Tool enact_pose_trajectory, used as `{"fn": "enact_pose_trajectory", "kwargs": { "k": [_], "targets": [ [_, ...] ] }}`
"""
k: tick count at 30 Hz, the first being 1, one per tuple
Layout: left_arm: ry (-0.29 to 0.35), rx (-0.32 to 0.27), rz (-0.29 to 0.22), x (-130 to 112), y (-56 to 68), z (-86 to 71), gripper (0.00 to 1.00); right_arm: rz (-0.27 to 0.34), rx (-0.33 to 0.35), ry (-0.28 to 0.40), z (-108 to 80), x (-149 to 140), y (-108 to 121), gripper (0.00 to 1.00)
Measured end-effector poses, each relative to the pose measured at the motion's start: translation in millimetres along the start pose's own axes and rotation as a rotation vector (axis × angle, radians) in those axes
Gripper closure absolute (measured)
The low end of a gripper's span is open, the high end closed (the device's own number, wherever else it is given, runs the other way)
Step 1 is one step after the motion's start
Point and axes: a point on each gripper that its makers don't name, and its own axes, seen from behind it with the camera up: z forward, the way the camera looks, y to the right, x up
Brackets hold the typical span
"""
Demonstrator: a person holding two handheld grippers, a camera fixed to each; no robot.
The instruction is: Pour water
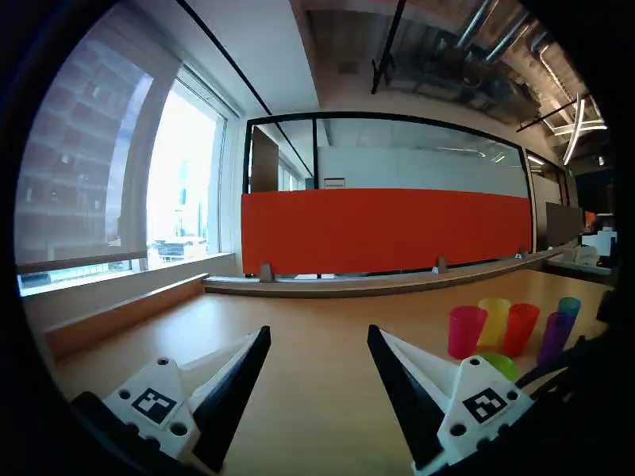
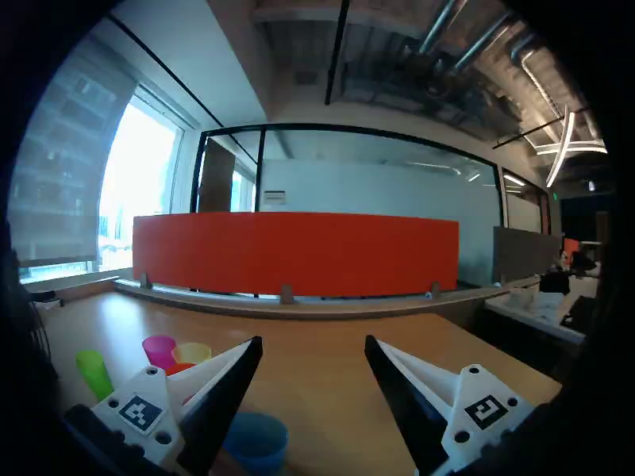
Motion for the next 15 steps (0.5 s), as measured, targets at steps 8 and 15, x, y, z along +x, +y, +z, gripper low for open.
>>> {"fn": "enact_pose_trajectory", "kwargs": {
  "k": [8,15],
  "targets": [
    [-0.007,-0.005,-0.019,-9,8.8,0.4,0.1,0.001,-0.004,0.004,-2.0,3,2,0.0],
    [-0.012,-0.007,-0.022,-11,7.1,1.8,0.1,0.002,-0.005,0.007,-4.2,5,3,0.0]
  ]
}}
